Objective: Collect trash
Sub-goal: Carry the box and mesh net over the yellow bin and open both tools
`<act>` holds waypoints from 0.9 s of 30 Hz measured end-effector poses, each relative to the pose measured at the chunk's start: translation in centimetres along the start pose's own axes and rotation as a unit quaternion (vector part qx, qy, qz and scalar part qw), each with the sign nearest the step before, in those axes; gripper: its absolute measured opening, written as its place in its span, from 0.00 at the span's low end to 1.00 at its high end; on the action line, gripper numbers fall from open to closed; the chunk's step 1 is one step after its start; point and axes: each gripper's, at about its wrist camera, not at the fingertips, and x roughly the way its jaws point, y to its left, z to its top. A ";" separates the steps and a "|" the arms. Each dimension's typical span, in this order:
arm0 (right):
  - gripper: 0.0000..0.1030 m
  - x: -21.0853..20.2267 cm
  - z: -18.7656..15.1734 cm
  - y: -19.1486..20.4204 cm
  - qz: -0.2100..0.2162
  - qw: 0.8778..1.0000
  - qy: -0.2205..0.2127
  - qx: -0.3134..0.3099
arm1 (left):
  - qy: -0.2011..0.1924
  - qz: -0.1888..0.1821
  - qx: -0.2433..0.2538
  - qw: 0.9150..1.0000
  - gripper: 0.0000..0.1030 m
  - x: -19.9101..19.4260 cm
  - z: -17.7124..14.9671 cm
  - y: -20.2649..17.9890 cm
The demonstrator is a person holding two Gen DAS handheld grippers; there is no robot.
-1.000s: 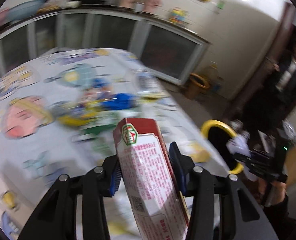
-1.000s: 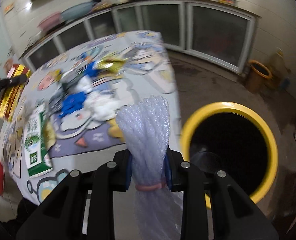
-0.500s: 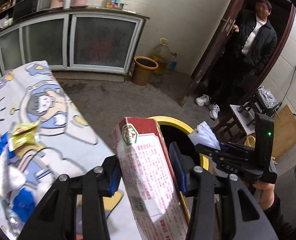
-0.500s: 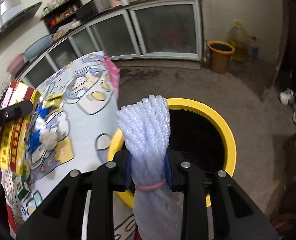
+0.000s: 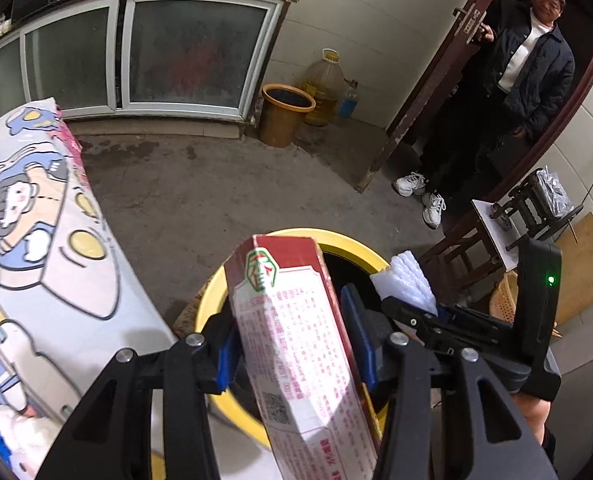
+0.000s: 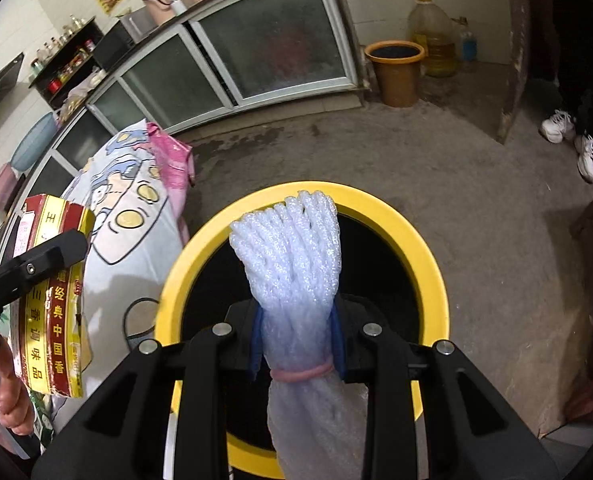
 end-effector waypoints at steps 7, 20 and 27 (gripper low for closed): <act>0.26 1.9 0.1 -0.9 -0.011 1.000 0.016 0.011 | 0.015 0.000 -0.005 1.000 0.44 3.0 -0.2 -0.6; 0.59 3.3 0.6 0.0 -0.016 1.000 0.019 0.016 | -0.001 0.005 -0.017 1.000 0.79 3.3 -0.8 0.0; 0.64 2.4 0.2 -0.6 -0.028 0.999 0.015 0.028 | -0.033 0.004 -0.022 0.999 0.92 1.3 -1.0 0.0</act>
